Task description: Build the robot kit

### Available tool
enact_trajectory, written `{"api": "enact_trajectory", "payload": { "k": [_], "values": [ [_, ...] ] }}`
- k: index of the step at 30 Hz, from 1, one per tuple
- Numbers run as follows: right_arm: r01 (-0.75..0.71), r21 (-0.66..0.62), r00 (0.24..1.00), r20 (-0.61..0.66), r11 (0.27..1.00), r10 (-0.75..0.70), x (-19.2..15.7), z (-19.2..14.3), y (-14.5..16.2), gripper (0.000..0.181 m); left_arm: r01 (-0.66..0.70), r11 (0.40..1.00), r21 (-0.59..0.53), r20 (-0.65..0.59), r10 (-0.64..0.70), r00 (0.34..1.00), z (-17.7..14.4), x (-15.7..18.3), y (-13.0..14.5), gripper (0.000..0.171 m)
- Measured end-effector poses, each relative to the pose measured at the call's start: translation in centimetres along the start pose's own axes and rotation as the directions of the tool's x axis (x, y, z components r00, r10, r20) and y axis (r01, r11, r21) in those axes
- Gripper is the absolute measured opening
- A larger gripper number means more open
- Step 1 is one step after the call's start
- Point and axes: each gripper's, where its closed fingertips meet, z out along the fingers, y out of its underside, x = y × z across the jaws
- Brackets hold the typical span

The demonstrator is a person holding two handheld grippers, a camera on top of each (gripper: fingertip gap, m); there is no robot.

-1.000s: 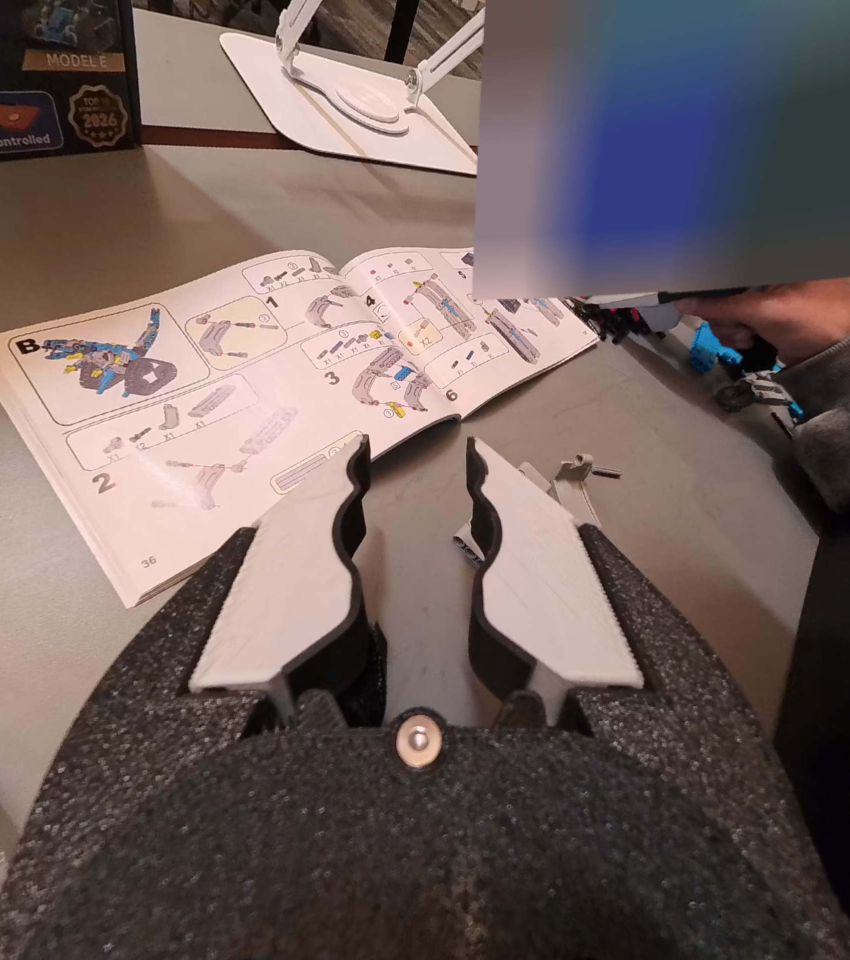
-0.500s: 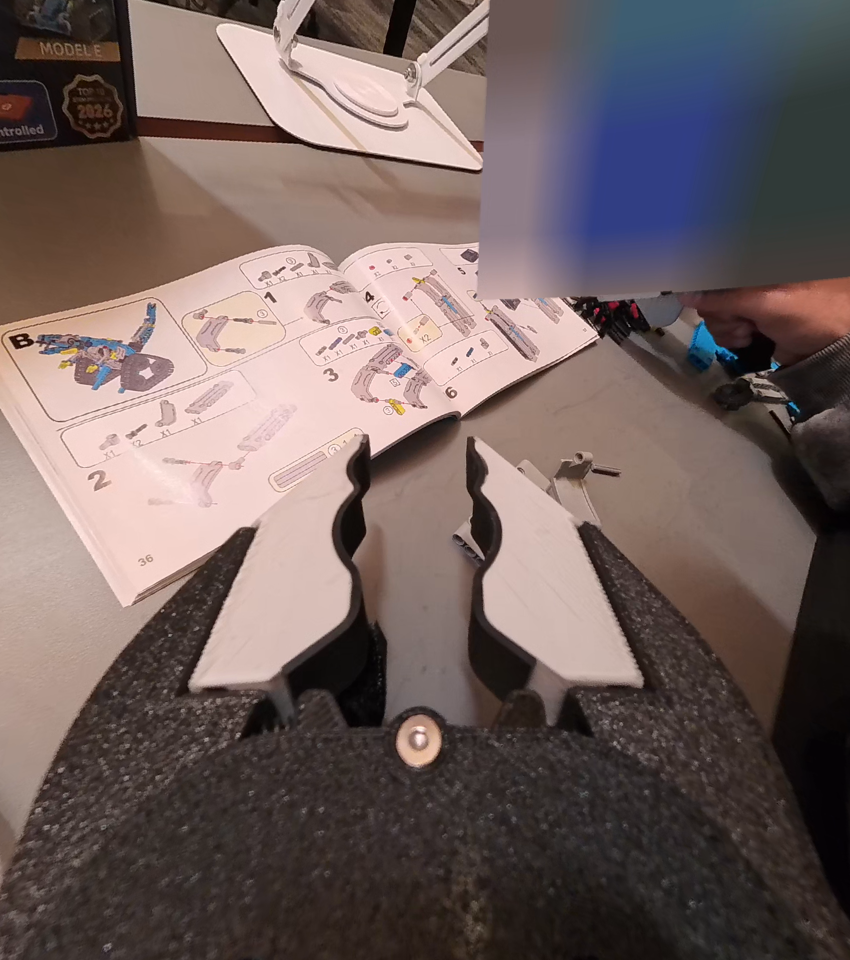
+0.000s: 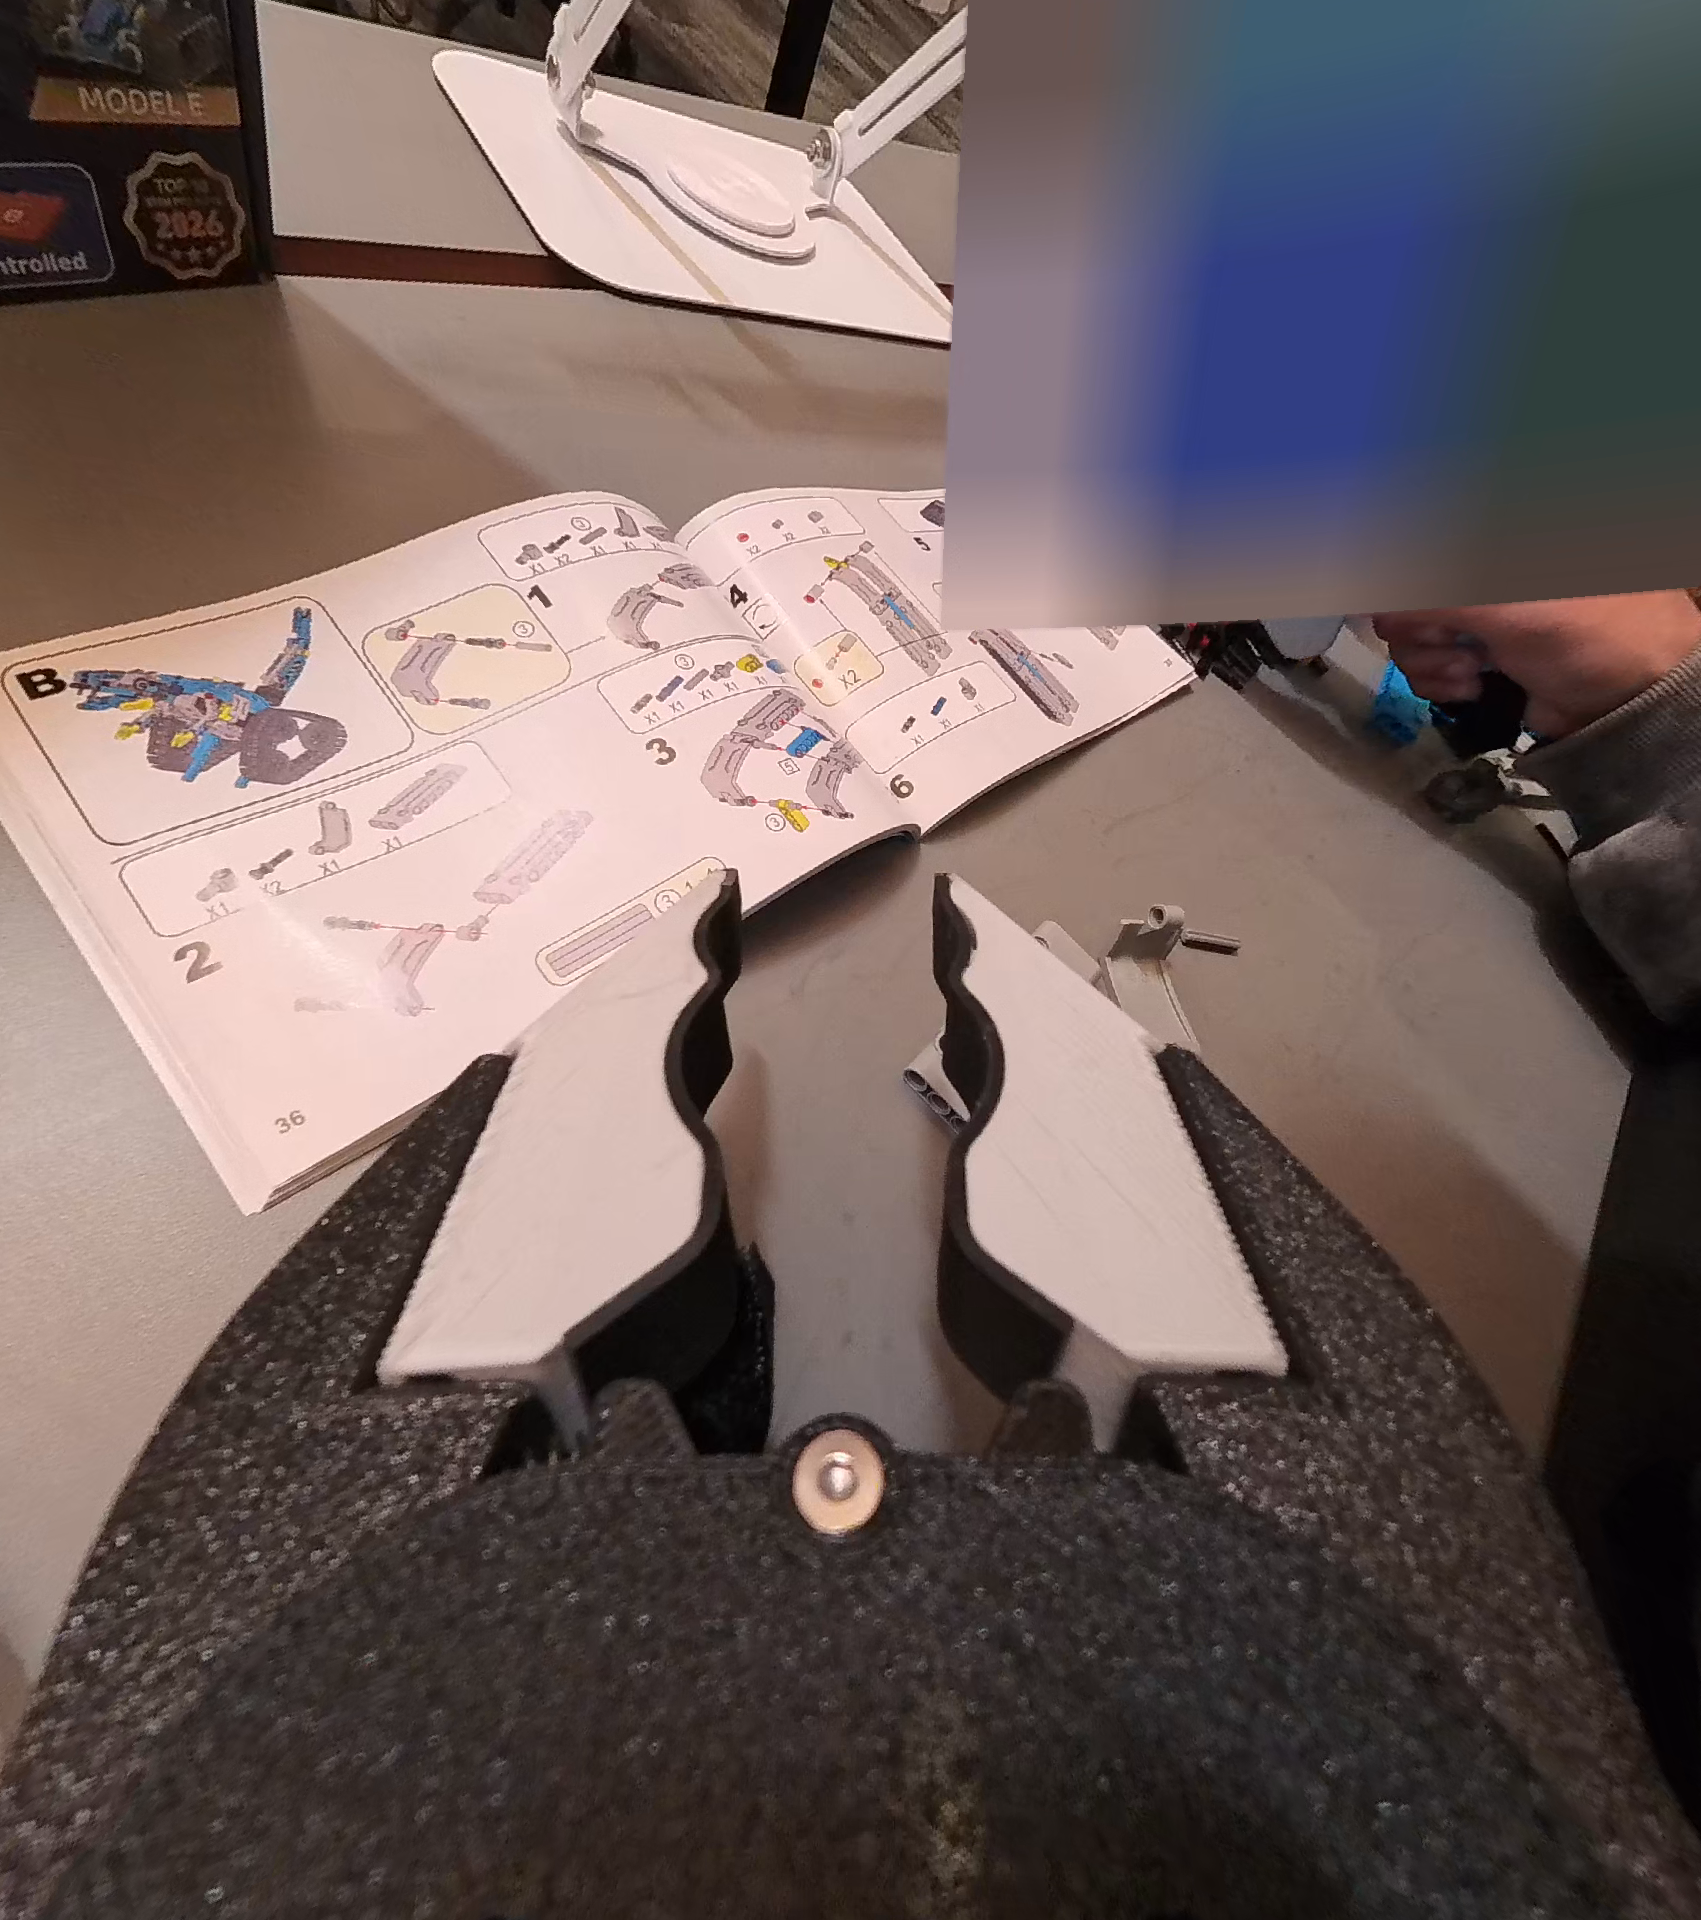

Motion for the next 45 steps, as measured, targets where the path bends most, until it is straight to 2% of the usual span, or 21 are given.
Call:
{"api": "enact_trajectory", "payload": {
  "k": [7,9,11,13,14,17,19,21,35,38,41,45],
  "values": [
    [0.033,-0.012,0.999,-0.014,0.999,-0.034,-0.3,-0.2,0.0,0.002,0.0,1.0,0.0,-0.001,0.0,1.0,0.0,0.0,0.0,0.036],
    [0.04,0.046,0.999,0.025,0.998,-0.041,-1.3,-1.0,-1.1,0.002,0.001,1.0,0.001,0.0,-0.001,1.0,0.0,0.0,0.0,0.036],
    [0.077,0.169,0.961,0.249,0.983,-0.119,-6.2,-2.7,-3.1,0.003,0.003,1.0,0.0,-0.001,-0.003,1.0,0.0,0.0,0.0,0.036],
    [0.145,0.232,0.82,0.516,0.962,-0.248,-13.1,-4.7,-3.2,0.003,0.007,1.0,-0.002,-0.007,-0.007,1.0,0.1,0.1,0.1,0.036],
    [0.19,0.205,0.748,0.604,0.96,-0.277,-15.6,-5.1,-2.2,0.003,0.005,1.0,-0.005,-0.006,-0.005,1.0,0.1,0.1,0.1,0.036],
    [0.351,0.056,0.768,0.553,0.935,-0.322,-16.3,-2.8,0.6,0.003,-0.001,1.0,-0.006,-0.001,0.001,1.0,0.1,0.1,0.1,0.036],
    [0.36,0.011,0.757,0.582,0.933,-0.298,-16.8,-2.5,1.6,0.003,0.002,1.0,-0.002,-0.004,-0.002,1.0,0.1,0.1,0.1,0.036],
    [0.355,0.039,0.734,0.607,0.934,-0.304,-17.4,-2.8,1.7,0.003,0.002,1.0,-0.005,-0.006,-0.002,1.0,0.1,0.2,0.1,0.036],
    [0.336,0.05,0.74,0.603,0.94,-0.297,-17.2,-2.4,1.8,0.003,-0.005,1.0,-0.017,0.002,0.005,1.0,0.2,0.1,0.3,0.036],
    [0.33,0.056,0.733,0.614,0.942,-0.293,-17.3,-2.6,1.7,0.009,-0.006,1.0,-0.018,0.004,0.006,1.0,0.2,0.0,0.4,0.036],
    [0.288,0.107,0.727,0.622,0.952,-0.29,-17.4,-3.2,0.6,0.011,-0.004,1.0,-0.019,0.006,0.004,1.0,0.2,-0.1,0.4,0.036],
    [0.178,0.221,0.778,0.565,0.959,-0.275,-15.5,-4.6,-2.1,0.014,0.001,1.0,-0.019,0.003,-0.001,1.0,0.3,-0.1,0.4,0.036]
  ]
}}
